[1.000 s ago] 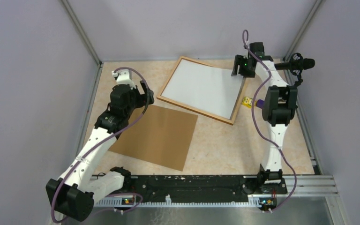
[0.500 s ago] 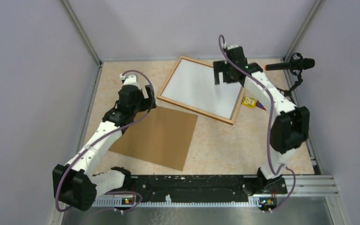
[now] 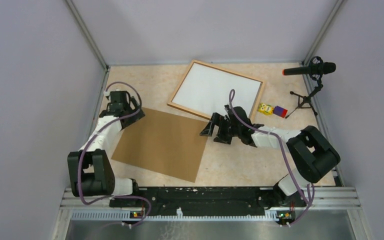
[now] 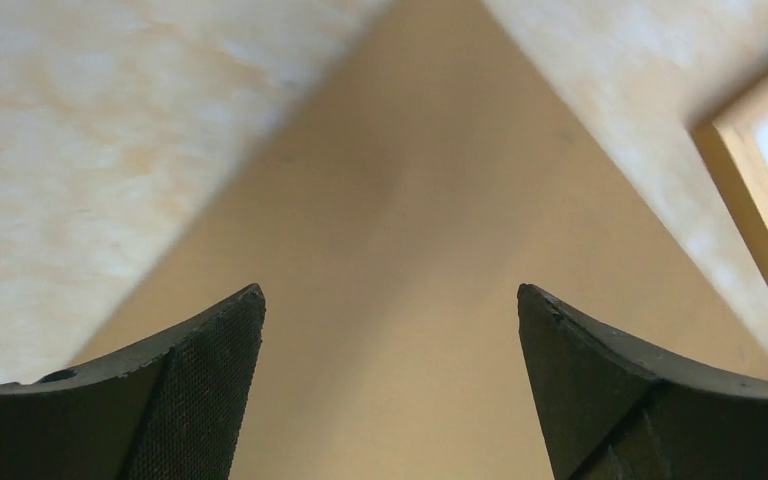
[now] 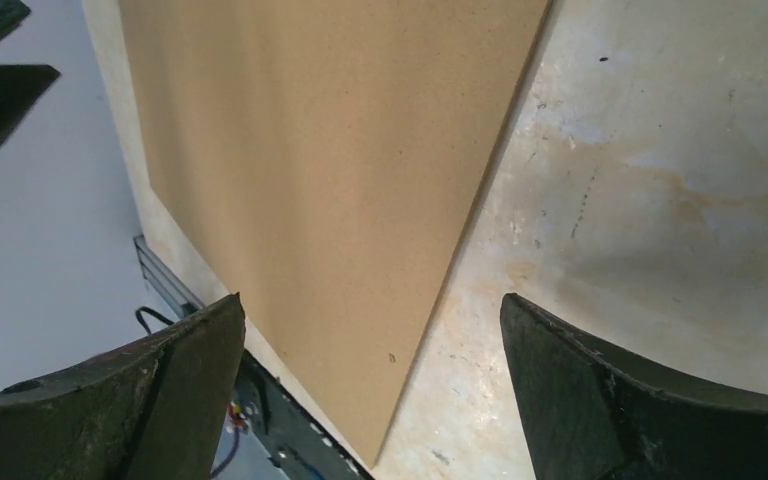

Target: Put the photo into the frame

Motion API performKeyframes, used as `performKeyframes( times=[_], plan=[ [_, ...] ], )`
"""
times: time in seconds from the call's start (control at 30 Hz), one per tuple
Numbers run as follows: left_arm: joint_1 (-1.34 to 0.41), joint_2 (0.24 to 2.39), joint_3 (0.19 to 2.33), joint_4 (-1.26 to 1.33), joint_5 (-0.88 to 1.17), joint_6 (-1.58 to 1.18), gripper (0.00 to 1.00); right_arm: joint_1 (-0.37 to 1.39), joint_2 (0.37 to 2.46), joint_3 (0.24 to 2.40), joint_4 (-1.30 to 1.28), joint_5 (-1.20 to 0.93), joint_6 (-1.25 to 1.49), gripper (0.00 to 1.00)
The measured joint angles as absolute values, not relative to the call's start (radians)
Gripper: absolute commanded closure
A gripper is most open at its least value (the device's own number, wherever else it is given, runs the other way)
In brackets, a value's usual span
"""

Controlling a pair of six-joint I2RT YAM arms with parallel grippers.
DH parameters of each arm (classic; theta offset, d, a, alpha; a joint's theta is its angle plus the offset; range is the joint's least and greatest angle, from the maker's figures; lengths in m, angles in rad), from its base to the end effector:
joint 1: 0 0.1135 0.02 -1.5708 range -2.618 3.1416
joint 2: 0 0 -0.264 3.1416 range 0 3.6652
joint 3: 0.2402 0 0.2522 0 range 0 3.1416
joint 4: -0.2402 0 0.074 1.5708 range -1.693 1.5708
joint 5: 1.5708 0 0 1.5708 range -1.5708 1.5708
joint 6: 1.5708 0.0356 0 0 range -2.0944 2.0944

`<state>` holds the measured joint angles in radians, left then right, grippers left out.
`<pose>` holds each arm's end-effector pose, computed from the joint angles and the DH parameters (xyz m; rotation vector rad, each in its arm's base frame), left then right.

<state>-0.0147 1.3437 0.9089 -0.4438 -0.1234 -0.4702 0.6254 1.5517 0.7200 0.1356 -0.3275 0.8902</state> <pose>0.2778 0.0003 0.2378 -0.6040 2.3654 -0.0649 0.2422 0.1890 0.1678 0.1384 2.4993 1.1015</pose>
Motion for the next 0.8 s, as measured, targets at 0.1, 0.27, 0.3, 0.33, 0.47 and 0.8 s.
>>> performKeyframes(
  times=[0.1,0.27,0.3,0.33,0.47,0.8],
  plan=[
    [0.102,1.403,0.931,-0.445,-0.118,-0.506,0.02,0.625,1.551,0.695,0.197,-0.315,0.948,0.04],
    [0.159,1.472,0.969,-0.403,-0.109,-0.544,0.02,0.625,1.551,0.695,0.268,-0.308,0.973,0.05],
    [0.164,1.482,0.98,-0.385,-0.101,-0.548,0.02,0.625,1.551,0.695,0.279,-0.308,0.974,0.05],
    [0.171,1.493,0.989,-0.369,-0.091,-0.549,0.02,0.625,1.551,0.695,0.288,-0.308,0.976,0.04],
    [0.192,1.583,1.057,-0.287,-0.049,-0.548,0.02,0.625,1.558,0.695,0.327,-0.3,0.993,0.05],
    [0.216,1.86,1.242,-0.234,0.125,-0.471,0.01,0.611,1.602,0.694,0.32,-0.239,1.007,0.05]
  ],
)
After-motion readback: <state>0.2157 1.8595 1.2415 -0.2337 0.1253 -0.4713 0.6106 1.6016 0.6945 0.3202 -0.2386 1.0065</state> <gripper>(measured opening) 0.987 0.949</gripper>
